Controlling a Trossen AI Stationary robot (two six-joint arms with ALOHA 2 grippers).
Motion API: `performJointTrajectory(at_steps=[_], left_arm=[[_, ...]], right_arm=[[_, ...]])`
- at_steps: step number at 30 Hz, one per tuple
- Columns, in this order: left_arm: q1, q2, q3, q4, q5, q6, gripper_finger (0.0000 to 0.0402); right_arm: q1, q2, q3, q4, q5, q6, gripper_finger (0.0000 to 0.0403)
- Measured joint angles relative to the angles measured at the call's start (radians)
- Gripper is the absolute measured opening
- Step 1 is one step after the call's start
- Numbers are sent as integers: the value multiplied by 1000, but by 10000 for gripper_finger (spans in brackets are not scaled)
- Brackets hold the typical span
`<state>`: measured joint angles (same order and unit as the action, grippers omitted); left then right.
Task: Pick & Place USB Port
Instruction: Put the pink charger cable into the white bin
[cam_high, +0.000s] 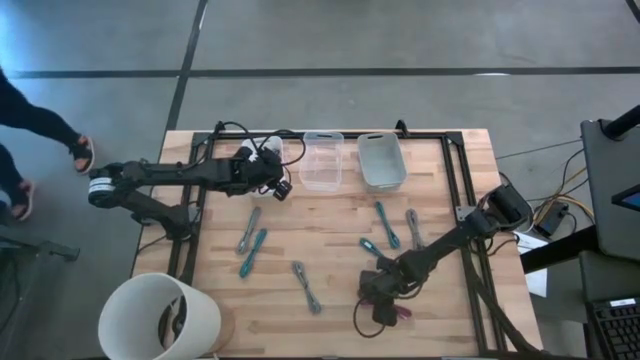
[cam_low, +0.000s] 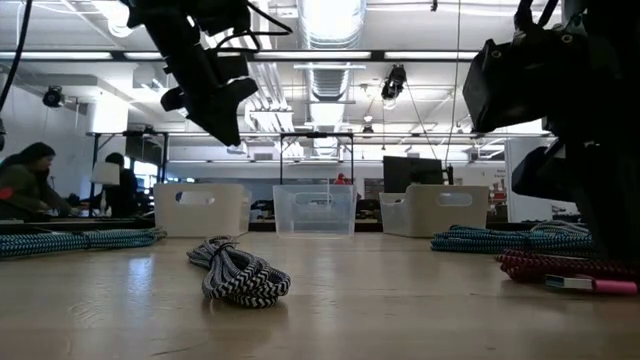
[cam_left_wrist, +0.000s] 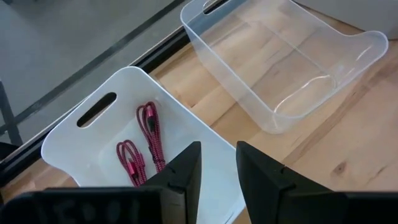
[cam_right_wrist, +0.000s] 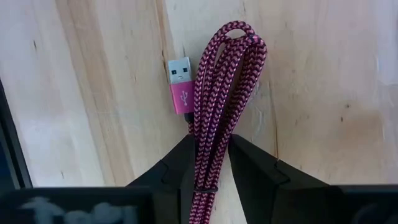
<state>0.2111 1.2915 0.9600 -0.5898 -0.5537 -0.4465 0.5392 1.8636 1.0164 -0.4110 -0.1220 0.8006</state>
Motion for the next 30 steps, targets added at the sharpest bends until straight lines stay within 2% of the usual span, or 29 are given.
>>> performJointTrajectory(at_steps=[11,17,21,24,27,30], left_arm=[[0,0,0,21,1,3,106],[-1,0,0,77,2,50,106],[-8,0,0,117,9,110,106],[-17,0,0,162,30,163,106],[-30,0,0,233,98,248,106],[-53,0,0,309,215,356,106]], right_arm=[[-18,-19,41,-12,-16,5,17],[-46,-92,58,-71,7,-52,15],[-75,-183,56,-108,111,-110,14],[-96,-280,51,-107,219,-211,14],[-123,-385,25,-103,321,-325,14],[-154,-510,-41,-40,403,-435,14]])
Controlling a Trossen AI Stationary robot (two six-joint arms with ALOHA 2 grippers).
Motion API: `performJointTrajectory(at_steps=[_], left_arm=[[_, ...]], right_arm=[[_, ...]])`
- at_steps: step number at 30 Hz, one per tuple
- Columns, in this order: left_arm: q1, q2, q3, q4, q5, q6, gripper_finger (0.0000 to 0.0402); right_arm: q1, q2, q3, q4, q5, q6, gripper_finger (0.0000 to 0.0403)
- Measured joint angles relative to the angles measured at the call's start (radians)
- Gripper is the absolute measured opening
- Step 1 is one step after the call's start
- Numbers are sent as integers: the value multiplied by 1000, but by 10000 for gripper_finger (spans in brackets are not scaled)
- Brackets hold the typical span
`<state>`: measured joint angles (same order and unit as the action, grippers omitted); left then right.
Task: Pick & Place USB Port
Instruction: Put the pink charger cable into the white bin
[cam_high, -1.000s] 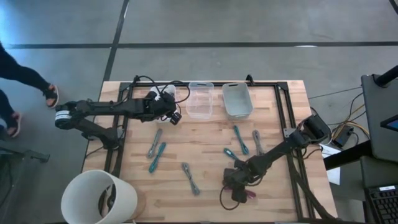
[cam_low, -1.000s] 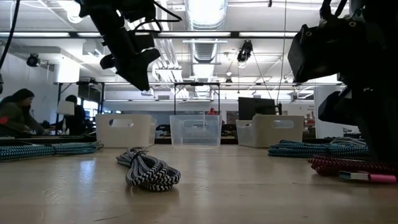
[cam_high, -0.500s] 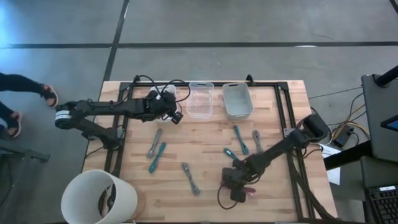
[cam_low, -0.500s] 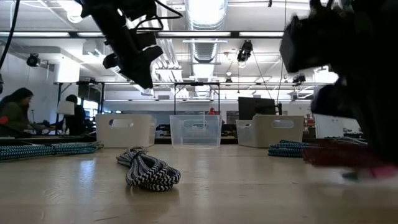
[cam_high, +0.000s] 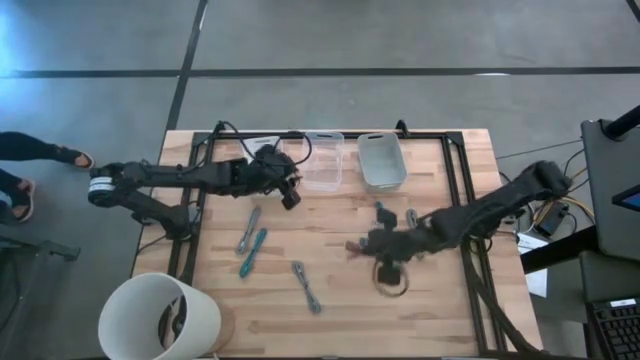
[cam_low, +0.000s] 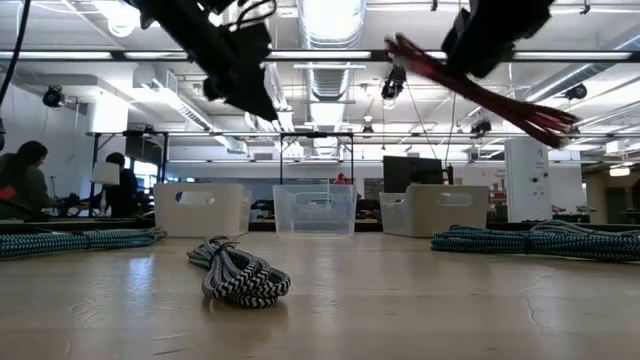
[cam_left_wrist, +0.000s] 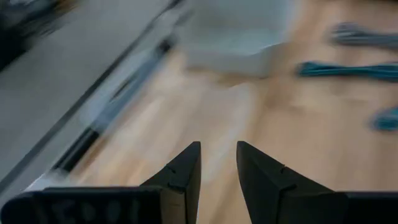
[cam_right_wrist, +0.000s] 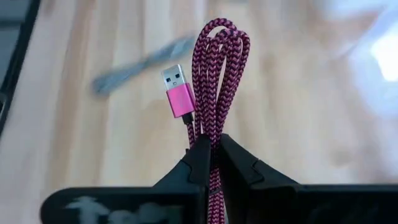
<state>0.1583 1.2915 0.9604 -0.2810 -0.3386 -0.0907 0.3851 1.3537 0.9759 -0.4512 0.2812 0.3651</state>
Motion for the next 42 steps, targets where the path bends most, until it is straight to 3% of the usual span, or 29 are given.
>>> performJointTrajectory(at_steps=[3,8,11,16,23,30,42], left_arm=[[-31,0,-5,81,106,75,106],[-88,0,-70,235,141,183,106],[-109,0,-147,383,141,213,106],[-116,12,-311,728,209,150,106],[-116,74,-444,1088,272,62,106],[-116,174,-406,1100,274,65,120],[-123,259,-374,1103,251,106,211]], right_arm=[[-53,-127,-109,149,0,-91,13],[-192,-270,-315,489,-193,-184,13],[-272,-285,-407,670,-284,-193,13],[-368,-231,-476,864,-293,-240,13],[-430,-81,-421,991,-353,-318,13],[-432,78,-270,983,-369,-358,13],[-441,187,-178,981,-369,-377,13]])
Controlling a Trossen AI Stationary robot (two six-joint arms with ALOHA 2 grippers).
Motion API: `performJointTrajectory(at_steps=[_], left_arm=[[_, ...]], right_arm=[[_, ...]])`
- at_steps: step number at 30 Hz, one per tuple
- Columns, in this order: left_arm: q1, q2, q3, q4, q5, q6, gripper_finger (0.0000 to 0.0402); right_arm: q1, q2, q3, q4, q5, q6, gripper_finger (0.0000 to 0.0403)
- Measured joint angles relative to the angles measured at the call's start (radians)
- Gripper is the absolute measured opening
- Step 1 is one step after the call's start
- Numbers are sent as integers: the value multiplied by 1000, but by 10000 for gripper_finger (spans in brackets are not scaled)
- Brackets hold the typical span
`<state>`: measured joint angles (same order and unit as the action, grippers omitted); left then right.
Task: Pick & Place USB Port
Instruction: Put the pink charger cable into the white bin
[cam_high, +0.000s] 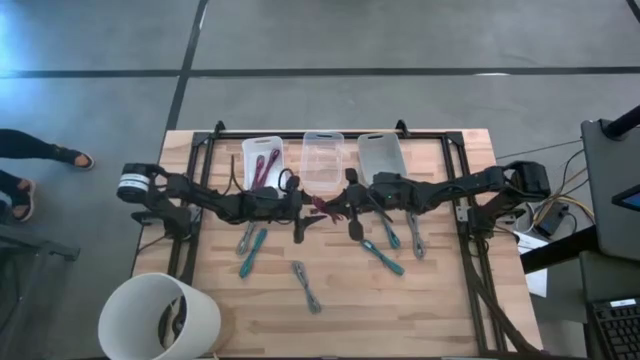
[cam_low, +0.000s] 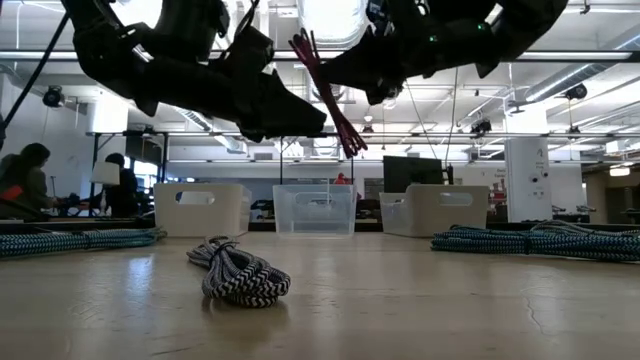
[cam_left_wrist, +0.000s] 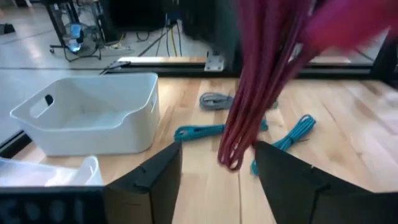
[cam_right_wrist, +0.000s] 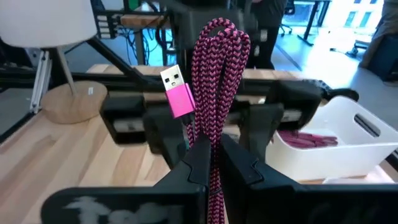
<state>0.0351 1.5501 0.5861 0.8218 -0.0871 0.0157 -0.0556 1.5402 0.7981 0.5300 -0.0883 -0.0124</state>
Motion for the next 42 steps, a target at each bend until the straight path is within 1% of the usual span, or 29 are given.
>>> performJointTrajectory(at_steps=[4,13,16,20,25,27,30,33,36,42], left_arm=[[-1,-10,1,20,22,-1,218],[-1,-7,34,18,26,9,216],[0,-7,44,21,23,10,209],[-1,-7,48,20,14,22,174],[-1,-7,48,19,11,28,104],[-1,-7,48,17,9,29,76],[-1,-7,48,12,7,29,41],[-1,-7,48,7,7,29,20],[-1,-7,48,5,7,29,16],[-1,-7,48,-28,7,7,26]], right_arm=[[-1,4,-1,0,1,-5,13],[-2,5,0,33,1,-44,13],[-2,7,0,33,1,-50,13],[-2,7,0,33,5,-50,13],[-3,7,0,33,16,-48,13],[-3,7,0,30,31,-23,16],[-4,7,0,27,38,-9,35],[-4,8,0,26,38,-8,63],[-4,8,0,22,38,-5,91],[-4,3,0,15,38,6,133]])
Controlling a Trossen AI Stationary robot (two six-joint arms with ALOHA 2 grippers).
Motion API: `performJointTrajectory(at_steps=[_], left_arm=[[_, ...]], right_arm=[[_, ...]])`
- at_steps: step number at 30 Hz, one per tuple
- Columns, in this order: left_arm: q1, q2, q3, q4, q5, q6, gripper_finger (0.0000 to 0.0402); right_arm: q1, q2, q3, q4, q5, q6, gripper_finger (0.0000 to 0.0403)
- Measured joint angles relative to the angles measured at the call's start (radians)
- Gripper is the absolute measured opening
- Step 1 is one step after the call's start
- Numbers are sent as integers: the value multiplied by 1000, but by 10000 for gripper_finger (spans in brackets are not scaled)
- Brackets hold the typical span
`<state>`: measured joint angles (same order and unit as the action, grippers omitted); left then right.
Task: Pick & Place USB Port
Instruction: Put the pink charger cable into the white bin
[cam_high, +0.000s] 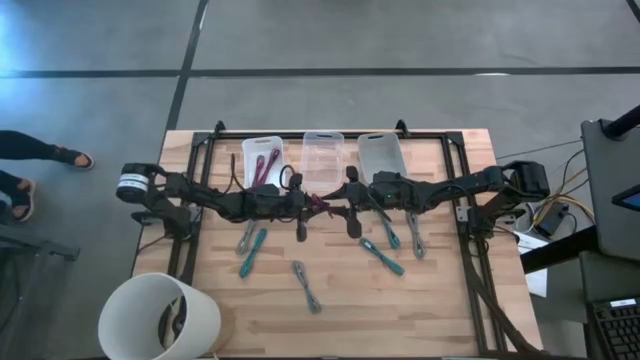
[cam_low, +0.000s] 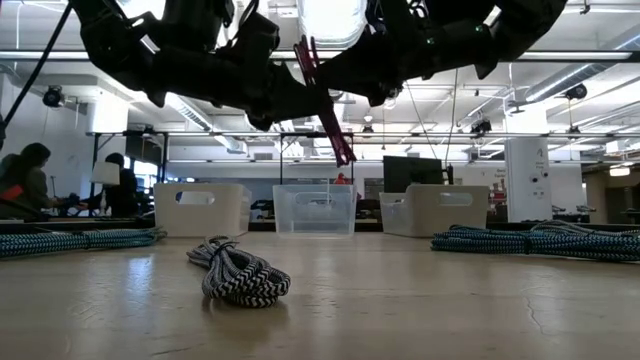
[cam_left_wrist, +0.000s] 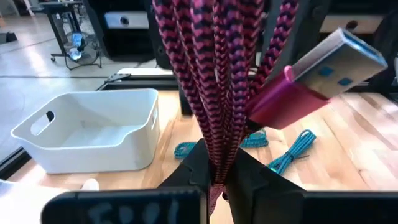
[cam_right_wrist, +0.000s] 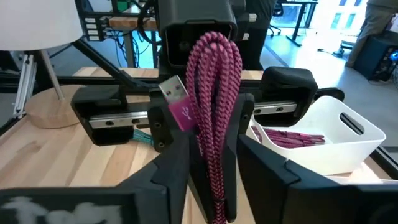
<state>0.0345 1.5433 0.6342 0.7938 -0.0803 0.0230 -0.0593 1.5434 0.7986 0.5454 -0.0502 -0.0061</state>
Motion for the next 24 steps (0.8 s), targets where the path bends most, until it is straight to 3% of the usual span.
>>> performJointTrajectory(at_steps=[8,13,17,24], left_arm=[[0,-14,0,-44,-17,-26,20],[3,-63,4,-146,-166,-81,22],[26,-159,56,-420,-293,-164,22],[129,-280,255,-1018,-341,-338,23]], right_arm=[[2,-109,0,-205,0,29,164],[17,-194,0,-379,0,110,171],[34,-227,-3,-451,-1,161,171],[46,-188,-6,-460,-1,158,173]])
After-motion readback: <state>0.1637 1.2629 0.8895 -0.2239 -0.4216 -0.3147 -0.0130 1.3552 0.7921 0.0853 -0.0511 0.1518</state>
